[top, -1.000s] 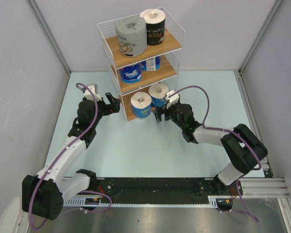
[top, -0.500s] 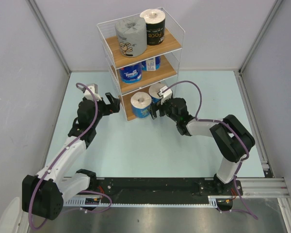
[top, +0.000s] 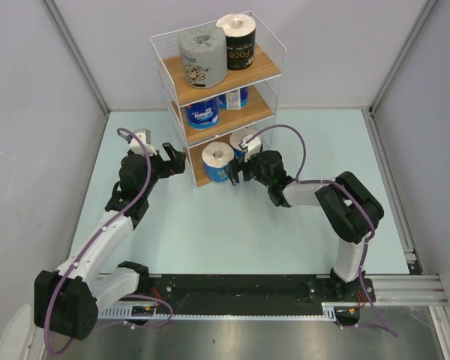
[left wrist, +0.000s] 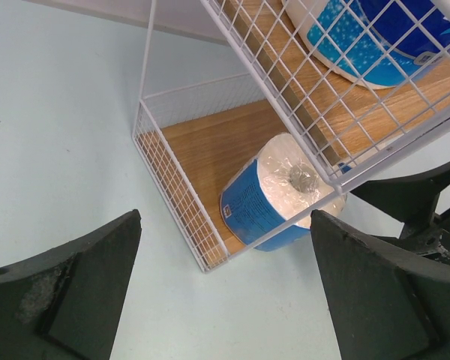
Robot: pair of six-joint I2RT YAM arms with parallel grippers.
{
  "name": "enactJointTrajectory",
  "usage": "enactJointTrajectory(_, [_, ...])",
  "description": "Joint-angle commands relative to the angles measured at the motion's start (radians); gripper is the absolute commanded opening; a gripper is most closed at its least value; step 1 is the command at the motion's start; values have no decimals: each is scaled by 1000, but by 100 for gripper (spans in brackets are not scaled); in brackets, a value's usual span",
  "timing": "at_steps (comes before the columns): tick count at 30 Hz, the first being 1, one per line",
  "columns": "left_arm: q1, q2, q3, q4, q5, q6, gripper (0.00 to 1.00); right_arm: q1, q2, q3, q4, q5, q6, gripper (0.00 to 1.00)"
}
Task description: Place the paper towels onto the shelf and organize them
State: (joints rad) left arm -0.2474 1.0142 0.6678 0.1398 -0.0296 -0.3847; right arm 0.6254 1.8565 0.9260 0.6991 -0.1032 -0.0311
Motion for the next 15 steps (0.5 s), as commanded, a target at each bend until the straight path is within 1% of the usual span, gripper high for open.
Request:
enactJointTrajectory(1, [8, -2, 21, 30, 11, -10, 100, -1, 30, 53, 17, -13, 23, 100])
enactJointTrajectory(15, [13, -2, 18, 34, 16, -14, 100, -4, 90, 148, 7, -6, 66, 100])
